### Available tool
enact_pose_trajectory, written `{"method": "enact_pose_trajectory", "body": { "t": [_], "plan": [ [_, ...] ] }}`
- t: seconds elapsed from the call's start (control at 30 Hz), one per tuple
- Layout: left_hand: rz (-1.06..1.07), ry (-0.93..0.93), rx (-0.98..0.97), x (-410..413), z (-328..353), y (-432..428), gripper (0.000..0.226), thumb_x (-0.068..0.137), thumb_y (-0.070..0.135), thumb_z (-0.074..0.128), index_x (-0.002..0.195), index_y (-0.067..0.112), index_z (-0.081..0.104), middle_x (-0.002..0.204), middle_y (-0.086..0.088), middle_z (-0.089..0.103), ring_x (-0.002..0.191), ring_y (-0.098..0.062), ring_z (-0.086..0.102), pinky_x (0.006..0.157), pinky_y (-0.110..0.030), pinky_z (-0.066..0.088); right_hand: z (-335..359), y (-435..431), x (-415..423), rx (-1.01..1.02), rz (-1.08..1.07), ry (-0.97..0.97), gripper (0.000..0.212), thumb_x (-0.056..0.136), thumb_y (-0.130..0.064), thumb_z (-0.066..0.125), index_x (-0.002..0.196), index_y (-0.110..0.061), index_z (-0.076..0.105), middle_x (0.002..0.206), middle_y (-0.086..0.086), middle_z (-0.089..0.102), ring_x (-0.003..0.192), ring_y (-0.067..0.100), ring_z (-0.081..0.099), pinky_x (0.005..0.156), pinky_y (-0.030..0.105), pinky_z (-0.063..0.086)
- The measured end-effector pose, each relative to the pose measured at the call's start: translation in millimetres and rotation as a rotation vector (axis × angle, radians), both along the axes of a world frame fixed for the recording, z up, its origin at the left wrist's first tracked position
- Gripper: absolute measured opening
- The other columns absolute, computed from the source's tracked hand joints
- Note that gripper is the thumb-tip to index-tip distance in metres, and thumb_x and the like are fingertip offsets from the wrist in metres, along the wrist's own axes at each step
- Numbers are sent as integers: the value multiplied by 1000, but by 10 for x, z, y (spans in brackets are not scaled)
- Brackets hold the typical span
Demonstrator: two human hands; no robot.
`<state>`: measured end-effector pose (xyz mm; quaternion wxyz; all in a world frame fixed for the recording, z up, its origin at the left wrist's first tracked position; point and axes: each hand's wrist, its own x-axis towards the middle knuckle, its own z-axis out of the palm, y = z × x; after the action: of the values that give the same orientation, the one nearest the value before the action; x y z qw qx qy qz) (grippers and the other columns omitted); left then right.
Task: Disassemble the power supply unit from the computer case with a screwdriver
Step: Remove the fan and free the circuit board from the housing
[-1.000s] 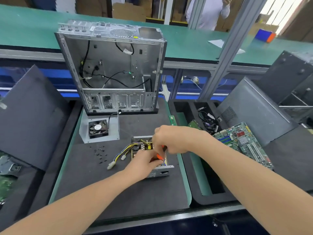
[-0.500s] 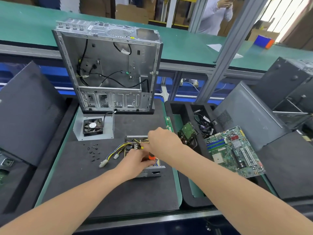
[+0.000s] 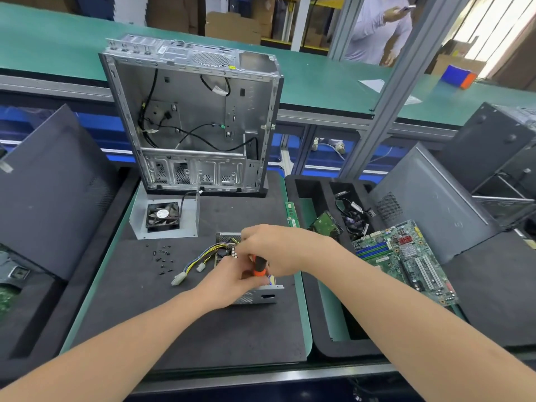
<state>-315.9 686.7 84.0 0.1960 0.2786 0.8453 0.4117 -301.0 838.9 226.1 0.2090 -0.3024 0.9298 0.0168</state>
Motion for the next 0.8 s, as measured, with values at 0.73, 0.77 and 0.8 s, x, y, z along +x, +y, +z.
{"method": "enact_pose_trajectory", "body": {
  "t": [0.73, 0.77, 0.8],
  "plan": [
    [-23, 11, 90, -18, -38, -30, 14, 98, 43, 66, 85, 39, 65, 78, 22, 70, 66, -10, 58, 62, -22, 42, -4, 33, -98, 16, 77, -33, 21, 80, -8, 68, 96, -20, 59, 96, -3, 51, 94, 23, 55, 64, 37, 45],
    [-22, 28, 75, -23, -36, -22, 15, 98, 44, 65, 85, 38, 64, 77, 21, 69, 63, -10, 55, 60, -21, 39, -11, 35, -85, -10, -16, -5, 24, 83, -23, 69, 102, -21, 54, 94, -2, 52, 90, 23, 56, 57, 34, 40],
    [-20, 19, 80, -28, -46, -13, 13, 98, 45, 65, 88, 36, 66, 78, 18, 70, 63, -8, 55, 61, -22, 40, -27, 14, -68, 5, -138, 71, 30, 87, -41, 66, 102, -21, 50, 88, -2, 50, 85, 25, 57, 53, 32, 34]
  ]
}}
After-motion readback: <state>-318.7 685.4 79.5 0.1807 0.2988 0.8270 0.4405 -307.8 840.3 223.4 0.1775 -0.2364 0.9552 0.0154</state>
